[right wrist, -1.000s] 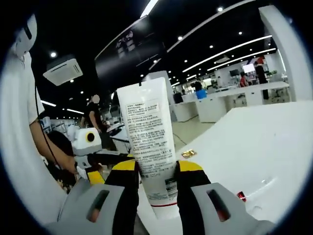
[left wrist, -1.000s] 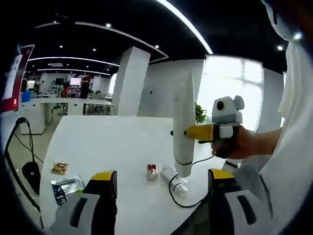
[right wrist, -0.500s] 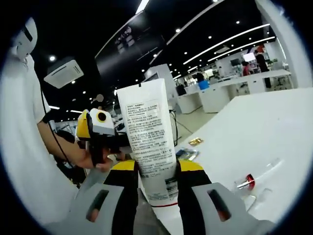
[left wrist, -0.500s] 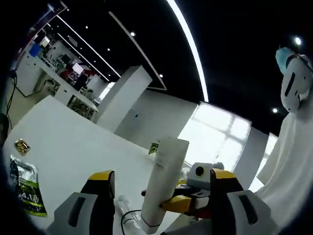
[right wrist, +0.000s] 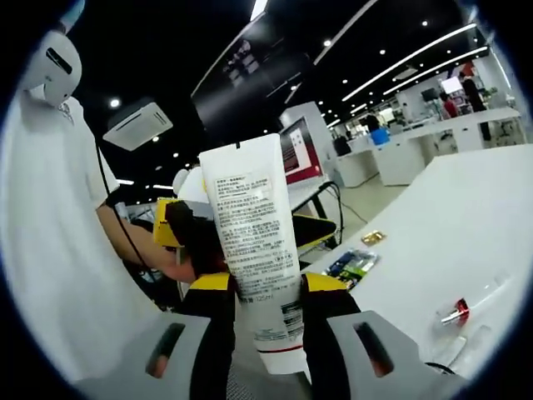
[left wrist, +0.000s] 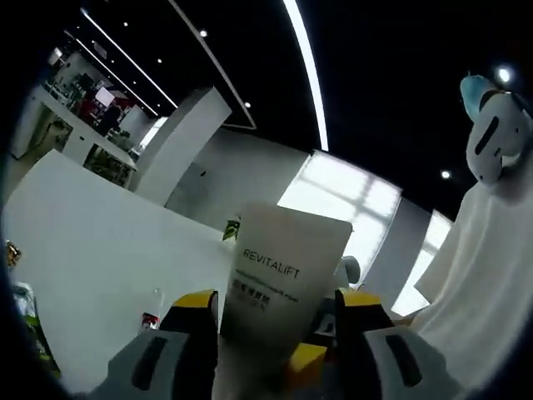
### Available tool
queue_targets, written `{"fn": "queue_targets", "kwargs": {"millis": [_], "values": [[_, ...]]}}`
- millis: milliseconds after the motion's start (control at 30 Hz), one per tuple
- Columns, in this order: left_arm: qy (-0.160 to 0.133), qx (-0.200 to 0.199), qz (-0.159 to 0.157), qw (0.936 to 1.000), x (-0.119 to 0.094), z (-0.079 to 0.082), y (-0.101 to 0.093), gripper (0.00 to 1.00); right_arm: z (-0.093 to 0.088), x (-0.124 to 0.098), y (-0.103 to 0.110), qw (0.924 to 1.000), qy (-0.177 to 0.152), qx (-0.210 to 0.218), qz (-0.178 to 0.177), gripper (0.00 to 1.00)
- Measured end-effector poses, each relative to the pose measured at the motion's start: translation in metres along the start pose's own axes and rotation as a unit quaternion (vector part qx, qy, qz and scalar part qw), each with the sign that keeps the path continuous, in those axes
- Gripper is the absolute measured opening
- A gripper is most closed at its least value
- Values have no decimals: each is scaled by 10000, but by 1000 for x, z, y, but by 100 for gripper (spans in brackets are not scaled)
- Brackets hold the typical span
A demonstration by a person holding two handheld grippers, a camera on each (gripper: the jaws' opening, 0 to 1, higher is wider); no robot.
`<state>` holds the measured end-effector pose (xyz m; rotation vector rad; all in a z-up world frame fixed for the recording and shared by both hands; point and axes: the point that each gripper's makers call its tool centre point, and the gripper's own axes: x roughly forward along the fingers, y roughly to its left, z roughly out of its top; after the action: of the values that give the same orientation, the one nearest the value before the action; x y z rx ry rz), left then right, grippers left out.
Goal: Arrange the skincare products in the storage area until every visible bottle or jar stands upright without overlapping.
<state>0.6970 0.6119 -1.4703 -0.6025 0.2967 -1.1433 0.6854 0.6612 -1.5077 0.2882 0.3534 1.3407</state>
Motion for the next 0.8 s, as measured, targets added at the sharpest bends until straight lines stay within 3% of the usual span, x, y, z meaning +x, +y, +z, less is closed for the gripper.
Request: {"fn": "queue_targets", "kwargs": {"millis": [200, 467, 667, 800], "values": [[109, 91, -26, 9999, -1, 1, 3, 47, 3, 0, 7, 9998, 68, 18, 188, 28], [317, 236, -140, 9991, 2, -4, -1, 46, 1, -2, 10, 9990, 229, 139, 371, 28], [414, 716, -130, 9965, 1, -7, 0, 43, 2, -1, 11, 9983, 287, 237, 455, 28], [416, 814, -201, 9956, 0, -5, -2, 43, 3, 0, 12, 9981, 296, 245, 476, 28]]}}
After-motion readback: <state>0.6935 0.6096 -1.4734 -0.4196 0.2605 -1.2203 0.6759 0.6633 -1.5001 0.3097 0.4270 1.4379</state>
